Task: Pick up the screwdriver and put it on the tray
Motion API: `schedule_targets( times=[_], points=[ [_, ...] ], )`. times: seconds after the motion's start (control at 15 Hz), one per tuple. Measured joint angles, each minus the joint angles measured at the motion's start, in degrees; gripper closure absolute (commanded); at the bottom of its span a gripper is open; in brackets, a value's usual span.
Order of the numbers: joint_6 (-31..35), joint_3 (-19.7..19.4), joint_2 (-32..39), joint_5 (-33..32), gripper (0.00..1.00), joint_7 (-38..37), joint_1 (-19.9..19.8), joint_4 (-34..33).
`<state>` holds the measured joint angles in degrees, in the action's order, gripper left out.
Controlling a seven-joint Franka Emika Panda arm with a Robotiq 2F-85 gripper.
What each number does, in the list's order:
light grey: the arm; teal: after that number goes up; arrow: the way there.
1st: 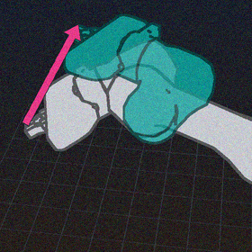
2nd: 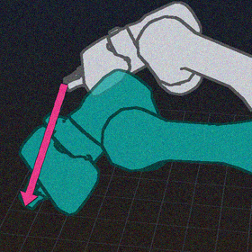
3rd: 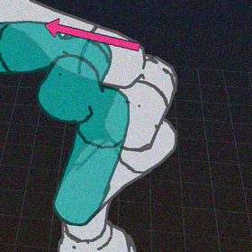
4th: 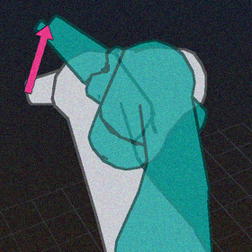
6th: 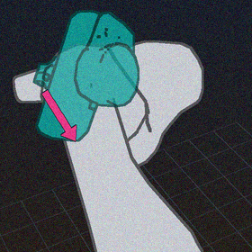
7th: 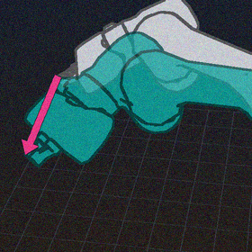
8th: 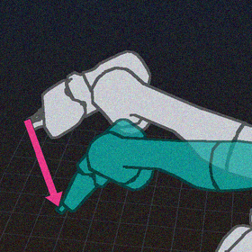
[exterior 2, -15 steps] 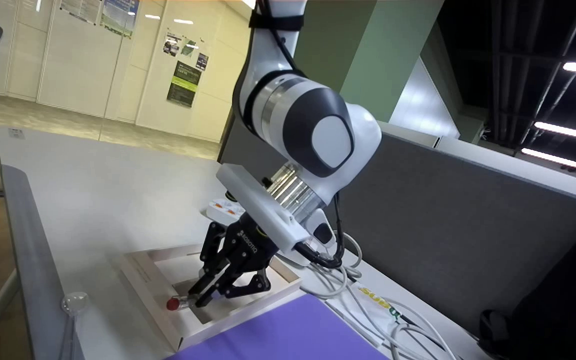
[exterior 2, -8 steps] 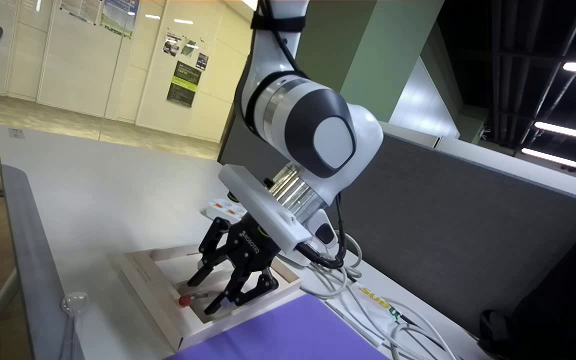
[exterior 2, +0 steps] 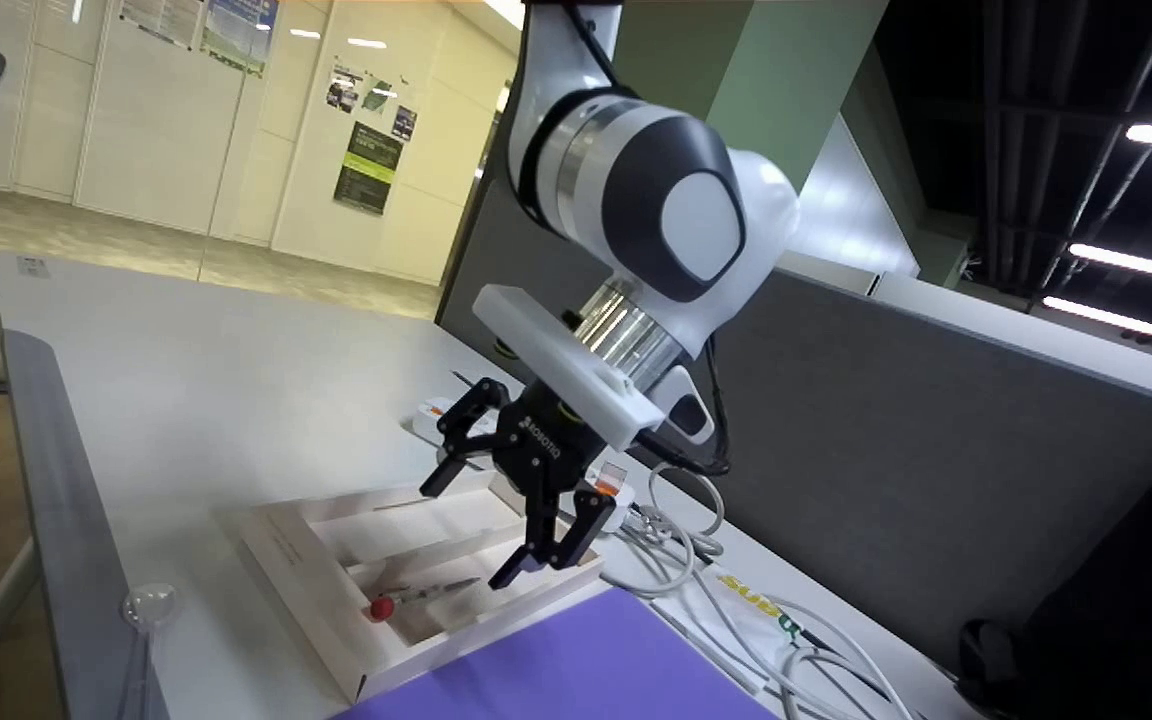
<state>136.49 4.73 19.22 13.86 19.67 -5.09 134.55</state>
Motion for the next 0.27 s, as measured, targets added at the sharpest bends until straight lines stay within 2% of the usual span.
schedule_targets(
  times=[0.27],
  points=[
    [-0.34,-1.47,-3.54,0.02,0.00,-2.12,-0.10,0.65]
  ],
)
